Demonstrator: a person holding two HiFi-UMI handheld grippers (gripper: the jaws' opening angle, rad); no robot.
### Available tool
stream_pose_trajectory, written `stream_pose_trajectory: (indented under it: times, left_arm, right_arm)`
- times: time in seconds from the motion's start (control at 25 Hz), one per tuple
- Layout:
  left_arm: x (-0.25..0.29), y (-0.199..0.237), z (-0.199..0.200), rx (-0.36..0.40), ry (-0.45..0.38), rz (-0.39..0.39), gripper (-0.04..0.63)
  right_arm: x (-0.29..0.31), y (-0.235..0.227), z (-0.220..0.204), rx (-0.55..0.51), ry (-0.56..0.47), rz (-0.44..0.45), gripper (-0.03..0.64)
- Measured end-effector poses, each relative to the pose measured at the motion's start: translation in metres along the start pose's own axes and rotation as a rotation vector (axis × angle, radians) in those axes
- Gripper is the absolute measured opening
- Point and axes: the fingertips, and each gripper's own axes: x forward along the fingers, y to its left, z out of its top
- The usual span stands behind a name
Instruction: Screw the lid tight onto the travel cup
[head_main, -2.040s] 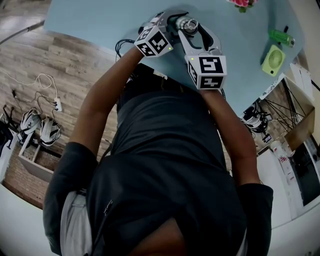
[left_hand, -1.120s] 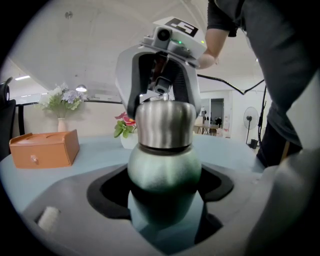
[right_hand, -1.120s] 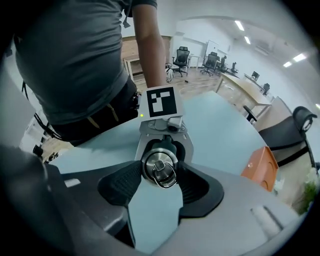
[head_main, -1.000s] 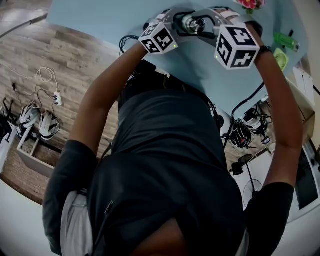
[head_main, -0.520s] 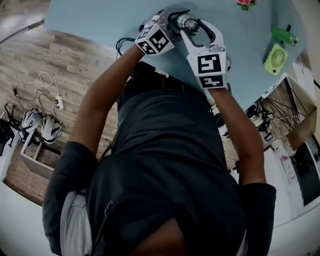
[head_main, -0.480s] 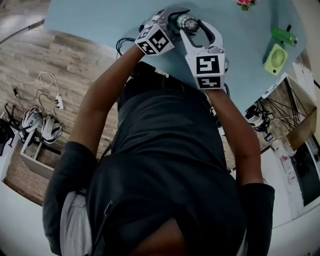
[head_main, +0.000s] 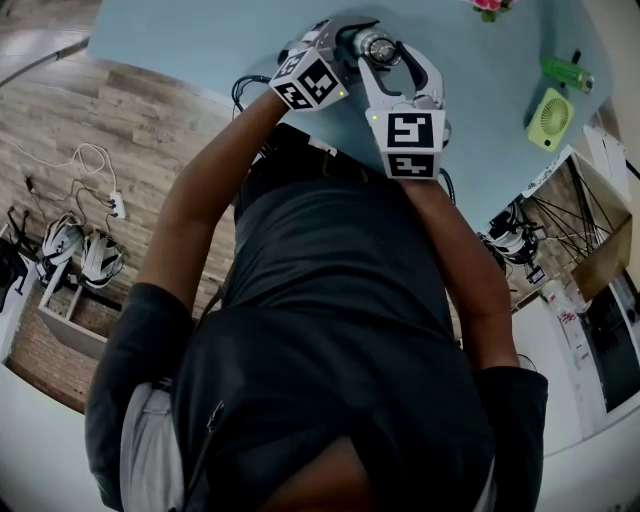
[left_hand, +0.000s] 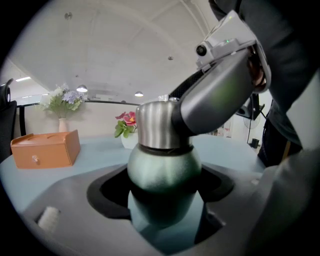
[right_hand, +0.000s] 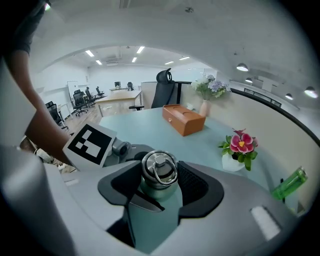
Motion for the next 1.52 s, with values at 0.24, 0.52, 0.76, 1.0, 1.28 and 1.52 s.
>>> stream_pose_trajectory:
  times: [0.24,0.52,0.76,1.0,1.28,1.52]
  left_arm:
    - [0.001,0.001,0.001,-0.002,-0.001,0.000,0.430]
    - [0.001,0.000,0.002,-0.002,-0.001,-0.001,0.430]
    - [0.002,0.000,0.001,-0.003,0.000,0.000,0.430]
    - [0.001,0.000,0.000,-0.002,-0.001,-0.002,0.430]
    - [0.001,-0.001,0.002,0.002,-0.001,-0.002,0.430]
    - [0.001,-0.001,0.001,0.002,-0.001,0.002,0.430]
  right_arm:
    - [-0.009,0.004,0.013,-0.151,0.047,0.176,0.236]
    - [-0.021,0.025,0.006,-0.874,0.214,0.691,0.238]
    - [-0.010,0.019,-0.016,-1.194,0.365,0.851,0.238]
    - [-0.004,0.019,-0.014,-1.059,0.298,0.784,0.238]
    - [0.004,0.013,-0.003,-0.455,0.153,0.365,0.235]
    - [0.002,0.001,0.009,-0.005,0.004,0.038,0.235]
